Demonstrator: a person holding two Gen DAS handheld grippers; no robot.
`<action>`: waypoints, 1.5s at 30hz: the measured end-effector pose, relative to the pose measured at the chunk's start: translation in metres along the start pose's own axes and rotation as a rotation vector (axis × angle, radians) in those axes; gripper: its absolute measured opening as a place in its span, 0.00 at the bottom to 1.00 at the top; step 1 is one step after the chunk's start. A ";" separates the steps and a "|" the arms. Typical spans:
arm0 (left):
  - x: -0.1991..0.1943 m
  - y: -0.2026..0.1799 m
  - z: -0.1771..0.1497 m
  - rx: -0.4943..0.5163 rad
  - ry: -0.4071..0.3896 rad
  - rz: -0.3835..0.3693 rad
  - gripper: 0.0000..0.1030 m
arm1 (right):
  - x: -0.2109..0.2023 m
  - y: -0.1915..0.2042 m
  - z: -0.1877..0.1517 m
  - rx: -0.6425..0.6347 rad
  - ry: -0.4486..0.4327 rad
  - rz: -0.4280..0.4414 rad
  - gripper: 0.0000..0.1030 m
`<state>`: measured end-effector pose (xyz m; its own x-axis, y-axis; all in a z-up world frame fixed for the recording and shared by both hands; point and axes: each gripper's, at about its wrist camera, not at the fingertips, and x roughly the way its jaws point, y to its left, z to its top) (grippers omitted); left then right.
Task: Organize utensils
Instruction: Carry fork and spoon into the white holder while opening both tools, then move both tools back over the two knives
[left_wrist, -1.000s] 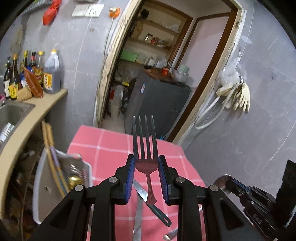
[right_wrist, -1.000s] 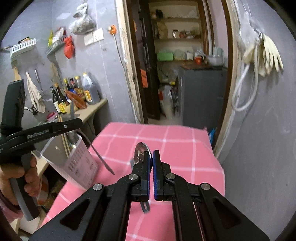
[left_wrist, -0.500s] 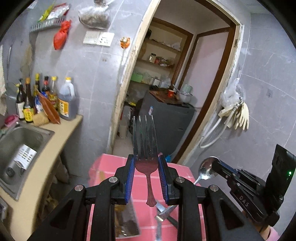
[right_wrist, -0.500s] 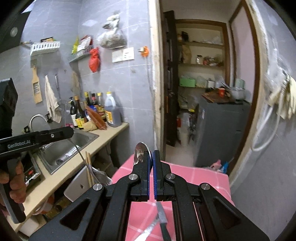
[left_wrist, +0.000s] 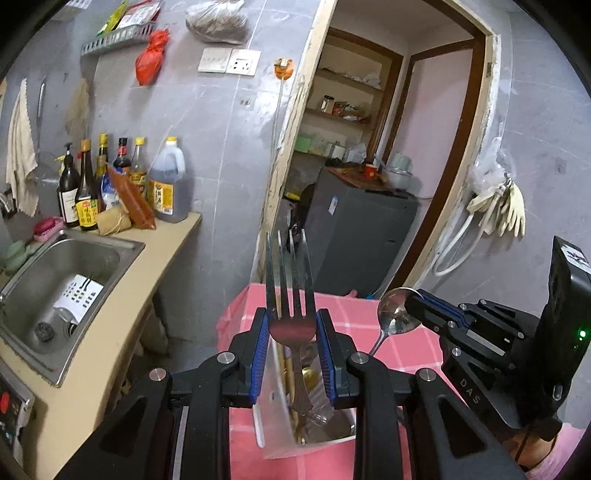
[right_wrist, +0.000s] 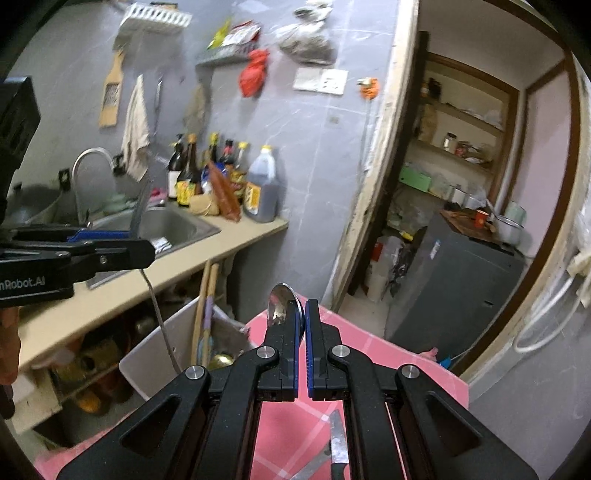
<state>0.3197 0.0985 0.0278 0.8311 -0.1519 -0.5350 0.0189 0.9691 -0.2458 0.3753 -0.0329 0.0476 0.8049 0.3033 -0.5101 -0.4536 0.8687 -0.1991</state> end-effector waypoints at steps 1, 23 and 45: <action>0.000 0.002 -0.002 0.000 0.003 -0.001 0.23 | 0.000 0.001 -0.001 -0.003 0.004 0.006 0.03; 0.020 0.022 -0.026 -0.090 0.130 -0.097 0.26 | 0.018 -0.012 -0.034 0.177 0.112 0.207 0.11; -0.033 -0.028 -0.025 -0.030 -0.155 -0.033 0.98 | -0.074 -0.088 -0.064 0.456 -0.178 0.042 0.99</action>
<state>0.2781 0.0718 0.0322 0.9063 -0.1493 -0.3953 0.0327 0.9575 -0.2867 0.3311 -0.1570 0.0499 0.8605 0.3695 -0.3508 -0.3051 0.9251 0.2259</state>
